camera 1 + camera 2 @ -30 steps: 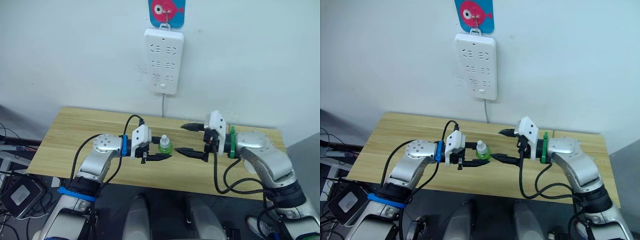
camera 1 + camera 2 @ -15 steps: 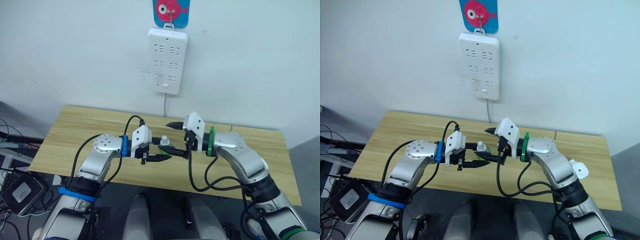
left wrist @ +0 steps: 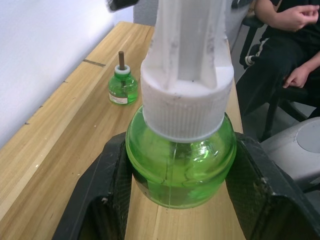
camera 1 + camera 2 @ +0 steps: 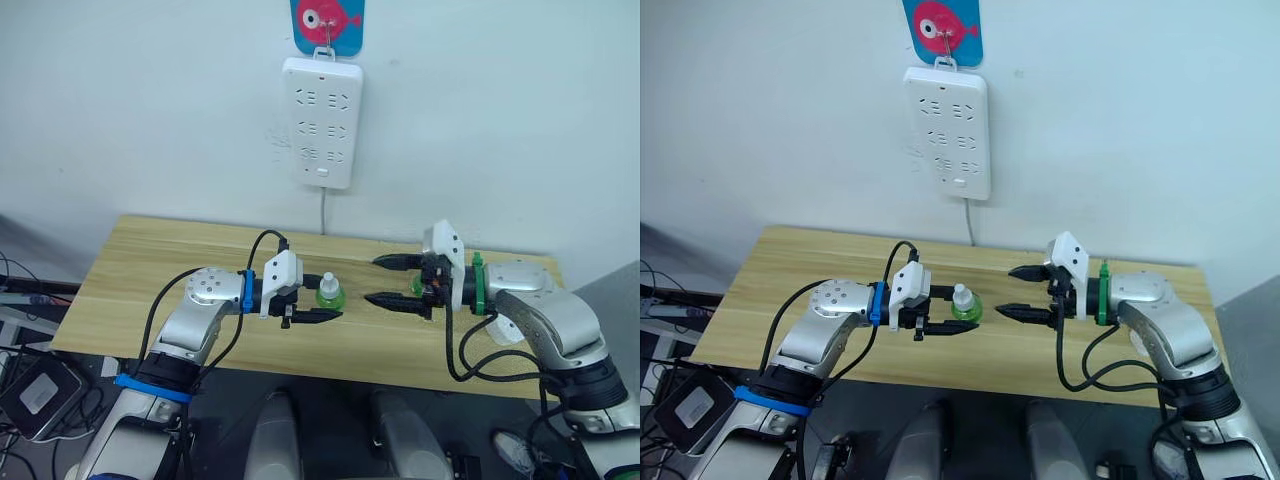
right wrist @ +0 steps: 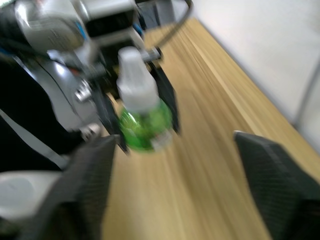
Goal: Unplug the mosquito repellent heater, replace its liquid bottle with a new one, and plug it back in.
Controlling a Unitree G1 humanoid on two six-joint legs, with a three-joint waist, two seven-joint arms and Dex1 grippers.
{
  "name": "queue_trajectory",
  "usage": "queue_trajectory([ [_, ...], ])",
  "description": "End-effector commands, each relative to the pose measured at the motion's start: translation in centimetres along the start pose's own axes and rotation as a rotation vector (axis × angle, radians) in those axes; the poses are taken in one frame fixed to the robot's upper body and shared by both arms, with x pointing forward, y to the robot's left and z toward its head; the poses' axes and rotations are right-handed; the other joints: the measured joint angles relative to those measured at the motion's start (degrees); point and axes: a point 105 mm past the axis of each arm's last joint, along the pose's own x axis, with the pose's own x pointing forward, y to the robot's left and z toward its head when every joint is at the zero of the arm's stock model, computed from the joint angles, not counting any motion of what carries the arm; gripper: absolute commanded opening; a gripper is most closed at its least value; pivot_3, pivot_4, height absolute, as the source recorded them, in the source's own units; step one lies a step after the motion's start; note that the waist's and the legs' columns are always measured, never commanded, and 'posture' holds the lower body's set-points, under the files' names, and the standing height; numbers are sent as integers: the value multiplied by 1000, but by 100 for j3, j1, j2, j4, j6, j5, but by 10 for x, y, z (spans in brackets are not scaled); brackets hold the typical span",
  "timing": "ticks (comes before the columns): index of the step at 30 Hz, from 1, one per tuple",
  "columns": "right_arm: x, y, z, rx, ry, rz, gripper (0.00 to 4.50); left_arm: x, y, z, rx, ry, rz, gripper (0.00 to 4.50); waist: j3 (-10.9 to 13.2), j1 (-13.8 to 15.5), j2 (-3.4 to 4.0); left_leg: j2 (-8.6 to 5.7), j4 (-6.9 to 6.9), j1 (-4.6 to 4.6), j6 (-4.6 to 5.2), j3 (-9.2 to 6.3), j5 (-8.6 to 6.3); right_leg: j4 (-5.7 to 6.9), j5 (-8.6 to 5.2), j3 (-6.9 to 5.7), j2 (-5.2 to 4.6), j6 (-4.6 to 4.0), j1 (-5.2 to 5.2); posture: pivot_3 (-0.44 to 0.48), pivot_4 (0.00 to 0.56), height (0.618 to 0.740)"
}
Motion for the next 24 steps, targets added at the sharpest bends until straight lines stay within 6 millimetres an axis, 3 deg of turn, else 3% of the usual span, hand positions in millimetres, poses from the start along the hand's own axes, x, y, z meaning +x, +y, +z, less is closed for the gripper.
queue_trajectory([
  [1,10,13,26,-41,-69,43,2864,2,0,8,33,-16,-13,2250,0,1,0,-1,1,0,0,-1,0,0,0,-1,-1,0,0,-20,253,740],
  [6,33,20,31,-61,-103,64,2864,2,-2,8,34,-12,-23,2250,0,1,0,-1,-2,-1,0,-2,0,-3,-1,-3,-1,1,0,-21,250,740],
  [15,48,29,24,-60,-110,103,2864,3,-5,8,33,-15,-20,2250,0,14,0,-1,-1,-3,0,-3,0,-2,0,-5,-2,1,-2,1,244,740],
  [18,49,26,21,-84,-107,85,2288,3,-8,8,32,-15,-22,2250,0,20,0,-1,-2,-3,0,-2,0,-3,0,-5,-3,0,-1,4,243,740],
  [24,50,24,15,-119,-85,79,211,2,-11,7,30,-12,-25,2250,-1,34,0,-1,-3,-2,0,-3,0,-2,-1,-6,-2,1,-3,5,237,740],
])
